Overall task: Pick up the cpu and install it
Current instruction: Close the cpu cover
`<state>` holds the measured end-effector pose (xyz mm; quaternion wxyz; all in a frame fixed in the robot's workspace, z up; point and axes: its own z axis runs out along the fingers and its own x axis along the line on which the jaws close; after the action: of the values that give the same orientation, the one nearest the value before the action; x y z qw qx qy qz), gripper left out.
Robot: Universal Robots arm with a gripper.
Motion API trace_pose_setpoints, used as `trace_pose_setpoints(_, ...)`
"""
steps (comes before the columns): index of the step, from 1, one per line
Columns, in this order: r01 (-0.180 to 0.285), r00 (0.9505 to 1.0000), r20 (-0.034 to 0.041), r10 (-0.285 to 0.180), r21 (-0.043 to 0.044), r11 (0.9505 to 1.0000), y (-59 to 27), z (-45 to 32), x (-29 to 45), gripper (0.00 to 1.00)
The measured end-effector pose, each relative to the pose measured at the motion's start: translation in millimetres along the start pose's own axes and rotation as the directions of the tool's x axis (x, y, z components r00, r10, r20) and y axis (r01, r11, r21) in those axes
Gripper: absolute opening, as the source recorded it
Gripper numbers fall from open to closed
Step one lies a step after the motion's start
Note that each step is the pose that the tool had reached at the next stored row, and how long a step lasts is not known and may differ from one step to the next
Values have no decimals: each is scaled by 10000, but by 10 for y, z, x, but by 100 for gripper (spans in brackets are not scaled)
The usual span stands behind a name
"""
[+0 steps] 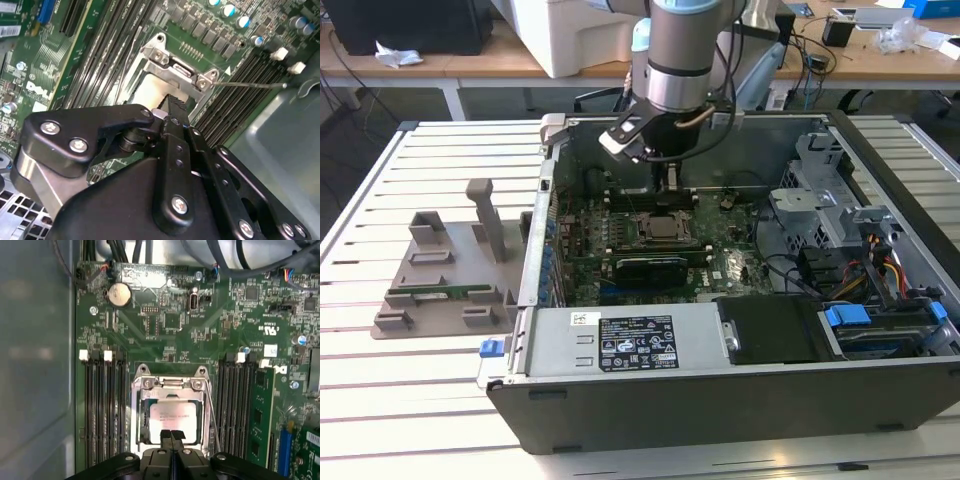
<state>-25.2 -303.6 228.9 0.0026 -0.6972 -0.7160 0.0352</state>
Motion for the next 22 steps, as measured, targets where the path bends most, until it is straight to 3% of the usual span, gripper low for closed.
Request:
trace_pose_setpoints(12,-1,10000,0,1,0,10000,-214,157,13,11)
trace_pose_setpoints(16,0,10000,0,0,0,10000,-222,217,16,11)
trace_pose_setpoints(22,0,10000,4,0,3,10000,-222,247,16,11)
